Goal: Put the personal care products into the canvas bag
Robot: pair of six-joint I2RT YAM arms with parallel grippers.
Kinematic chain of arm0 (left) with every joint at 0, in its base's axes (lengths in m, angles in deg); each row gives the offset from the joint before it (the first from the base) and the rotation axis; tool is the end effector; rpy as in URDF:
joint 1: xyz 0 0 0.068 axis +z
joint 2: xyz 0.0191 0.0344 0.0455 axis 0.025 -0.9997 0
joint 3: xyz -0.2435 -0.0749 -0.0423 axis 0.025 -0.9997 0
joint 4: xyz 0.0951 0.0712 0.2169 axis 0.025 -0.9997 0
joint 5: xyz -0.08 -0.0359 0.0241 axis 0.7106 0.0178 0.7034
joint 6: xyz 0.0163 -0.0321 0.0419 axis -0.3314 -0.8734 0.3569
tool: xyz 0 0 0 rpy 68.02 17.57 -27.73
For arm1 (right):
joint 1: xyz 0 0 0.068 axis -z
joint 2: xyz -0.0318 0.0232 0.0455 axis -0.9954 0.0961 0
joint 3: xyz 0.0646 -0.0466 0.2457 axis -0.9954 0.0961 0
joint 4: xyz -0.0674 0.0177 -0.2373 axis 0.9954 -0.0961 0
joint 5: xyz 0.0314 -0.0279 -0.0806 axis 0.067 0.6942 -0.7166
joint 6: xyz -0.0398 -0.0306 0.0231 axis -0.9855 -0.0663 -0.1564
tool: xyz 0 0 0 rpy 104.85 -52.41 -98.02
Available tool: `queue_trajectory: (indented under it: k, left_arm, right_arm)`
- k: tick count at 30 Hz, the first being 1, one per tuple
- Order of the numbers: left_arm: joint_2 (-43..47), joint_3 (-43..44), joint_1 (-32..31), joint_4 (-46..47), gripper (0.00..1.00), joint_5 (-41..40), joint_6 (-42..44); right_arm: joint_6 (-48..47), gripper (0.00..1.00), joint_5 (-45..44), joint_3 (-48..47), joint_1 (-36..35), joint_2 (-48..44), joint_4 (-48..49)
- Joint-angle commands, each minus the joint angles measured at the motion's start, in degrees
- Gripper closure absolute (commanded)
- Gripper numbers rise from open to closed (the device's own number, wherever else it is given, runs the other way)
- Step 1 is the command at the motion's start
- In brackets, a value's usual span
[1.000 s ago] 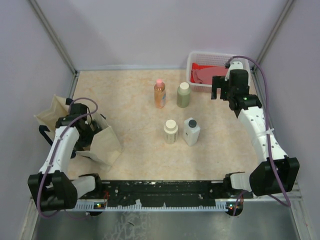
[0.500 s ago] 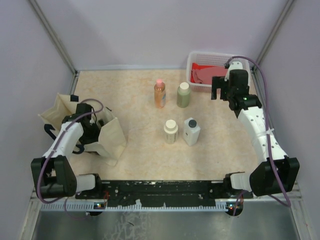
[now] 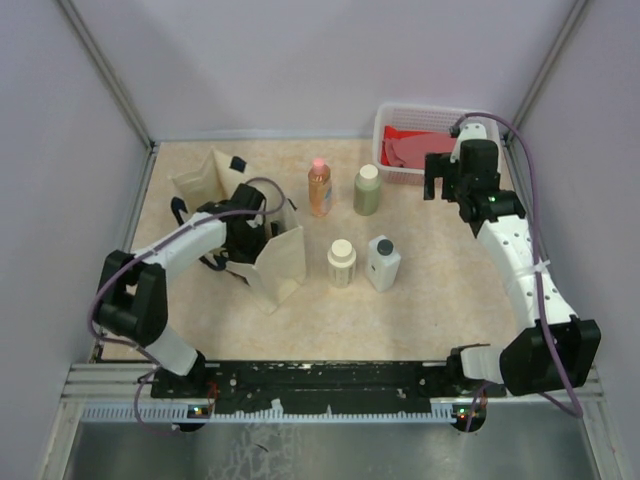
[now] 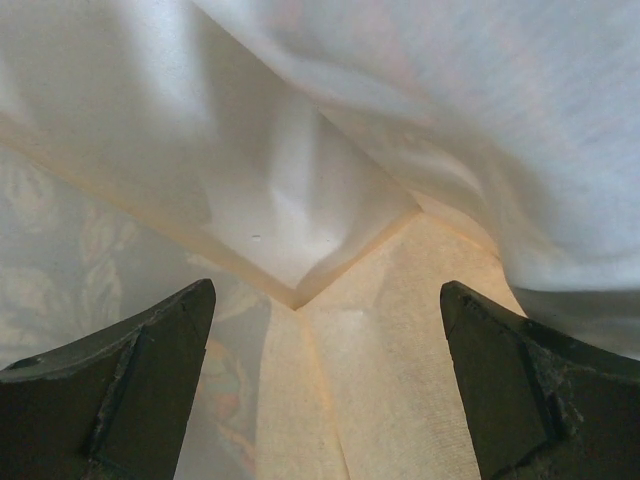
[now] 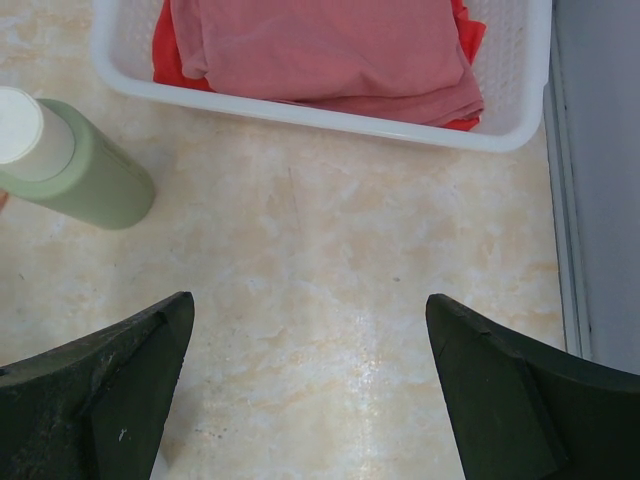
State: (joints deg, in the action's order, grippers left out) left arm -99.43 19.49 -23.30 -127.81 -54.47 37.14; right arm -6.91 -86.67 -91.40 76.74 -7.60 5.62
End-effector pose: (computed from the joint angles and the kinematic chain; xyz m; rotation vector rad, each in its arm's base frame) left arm 0.2599 -0.1081 0.1984 -0.1996 2.8943 -0.3137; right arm 0.2738 0.0308 0.3424 -0.0439 2.1071 -0.0974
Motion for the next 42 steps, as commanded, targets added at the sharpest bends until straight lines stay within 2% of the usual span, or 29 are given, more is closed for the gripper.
queue_trajectory:
  k: [1, 6, 9, 13, 15, 21, 30, 33, 37, 42]
  left_arm:
    - [-5.7, 6.0, -5.2, 3.0, 0.0, 3.0, -1.7]
    - [-12.1, 14.1, -9.1, 1.5, 0.0, 3.0, -0.5]
    - [-12.7, 15.7, -10.0, 0.9, 0.0, 2.3, -0.5]
    - [-10.6, 16.8, -9.9, -2.4, 0.0, -0.9, 0.2]
    - [-9.0, 17.5, -9.9, -4.5, 0.0, -3.5, 0.6]
    - [-0.9, 20.0, -9.9, -8.0, 0.0, -9.5, 0.5]
    - [4.4, 32.5, -9.9, -16.7, 0.0, -17.4, 3.1]
    - [4.8, 38.7, -9.6, -19.8, 0.0, -23.3, 4.1]
    - [1.9, 50.3, -5.6, -29.6, 0.0, -31.1, 4.5]
    - [3.0, 51.2, 0.9, -31.4, 0.0, -32.8, 5.5]
  right_arm:
    - [-1.4, 0.01, -1.0, -1.2, -0.4, -2.6, 0.7]
    - [-0.7, 0.01, 0.4, -0.2, -0.4, -3.4, 0.7]
    - [-0.4, 0.01, 0.8, 0.8, -0.4, -3.7, 1.2]
    - [-1.0, 0.01, 4.1, 4.1, -0.4, -5.2, 5.1]
    - [2.0, 0.01, 4.1, 6.7, -0.4, -7.0, 9.0]
    - [2.2, 0.01, 7.6, 11.0, -0.4, -9.4, 15.6]
    - [4.0, 0.01, 18.3, 0.1, -1.3, 0.0, 9.9]
    - [3.8, 0.01, 16.9, -4.4, -4.1, 3.8, 8.0]
    - [4.1, 0.01, 13.1, -11.7, -7.7, 9.7, 3.3]
    - [8.7, 0.01, 10.5, -17.5, -8.7, 13.7, 0.5]
